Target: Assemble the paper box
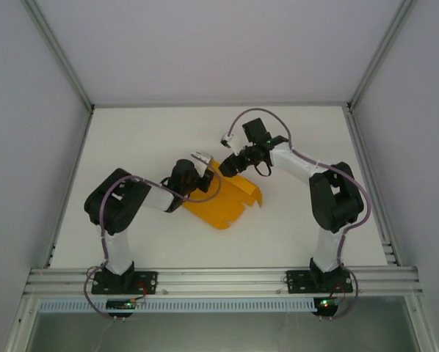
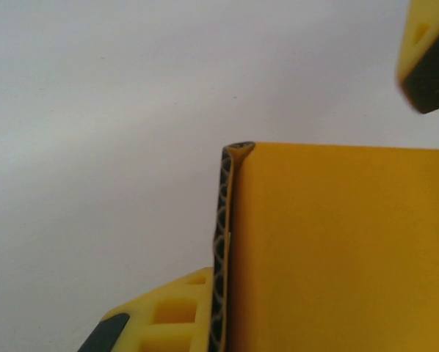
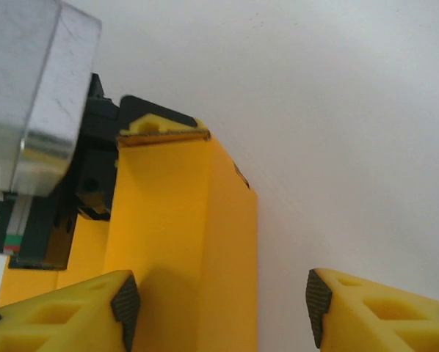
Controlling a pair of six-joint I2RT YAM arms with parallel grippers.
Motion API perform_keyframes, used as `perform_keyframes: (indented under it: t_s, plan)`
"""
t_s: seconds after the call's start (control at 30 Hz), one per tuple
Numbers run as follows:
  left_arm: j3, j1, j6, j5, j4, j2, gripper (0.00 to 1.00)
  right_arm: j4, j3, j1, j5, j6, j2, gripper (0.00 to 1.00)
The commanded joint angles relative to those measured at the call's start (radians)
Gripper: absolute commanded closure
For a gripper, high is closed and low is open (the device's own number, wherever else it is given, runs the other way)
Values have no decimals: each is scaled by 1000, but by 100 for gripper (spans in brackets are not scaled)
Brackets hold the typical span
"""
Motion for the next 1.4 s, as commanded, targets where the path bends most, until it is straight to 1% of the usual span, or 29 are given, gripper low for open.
perform_keyframes:
  t_s: [0.0,0.1,0.17,0.23,0.3,0.4,0.43,0.5,0.57,0.6,0.63,0.67,0.73,0.8,0.83,0.93,0.97,1.03,1.13,1.17,1.23,1.27,1.3,1.37]
  plan:
    - [-18,15,-78,-96,37,-30,100,6,-111,-27,58,69,-152,29]
    - [-24,35,-135,-105,-27,-83,100,97,-254,-72,92,154,-337,19]
    - [-25,57,-178,-76,-76,-119,100,119,-343,-106,85,185,-461,16]
    - [-34,77,-216,-38,-101,-152,100,125,-420,-121,69,182,-558,16]
    - [-42,86,-235,-8,-123,-191,100,165,-488,-118,97,179,-633,17]
    - [-30,87,-242,0,-198,-235,100,194,-531,-89,109,175,-666,20]
    - [-25,87,-246,9,-219,-247,100,204,-529,-77,127,175,-658,22]
    - [-23,87,-254,24,-243,-266,100,229,-509,-49,206,175,-622,28]
    - [-22,85,-263,36,-255,-276,100,262,-479,-19,300,166,-576,37]
    - [-21,85,-264,36,-263,-278,100,281,-467,-4,349,160,-557,44]
    - [-19,85,-268,27,-273,-278,100,302,-457,11,403,160,-538,55]
    - [-16,85,-273,12,-284,-277,100,321,-455,23,441,161,-526,62]
    - [-4,85,-296,-37,-317,-270,100,390,-478,46,496,189,-516,83]
    - [15,85,-320,-95,-358,-261,100,440,-510,65,546,202,-525,99]
    - [27,85,-336,-137,-385,-256,100,463,-527,77,585,214,-534,100]
    - [66,85,-382,-282,-470,-237,94,484,-562,109,670,223,-573,100]
    - [74,85,-395,-328,-491,-232,93,487,-569,117,692,225,-586,100]
    - [87,85,-427,-420,-533,-223,92,484,-582,127,714,231,-608,100]
    - [104,83,-452,-529,-594,-214,90,493,-597,129,720,233,-626,100]
    - [111,83,-452,-544,-611,-210,90,491,-597,129,719,234,-628,100]
    - [124,82,-432,-546,-634,-205,100,486,-596,129,707,241,-630,100]
    - [120,81,-409,-534,-620,-208,100,466,-595,126,666,248,-628,100]
    - [106,79,-372,-492,-582,-214,100,462,-591,116,647,252,-622,100]
    - [62,76,-309,-370,-483,-238,100,454,-579,94,606,255,-608,100]
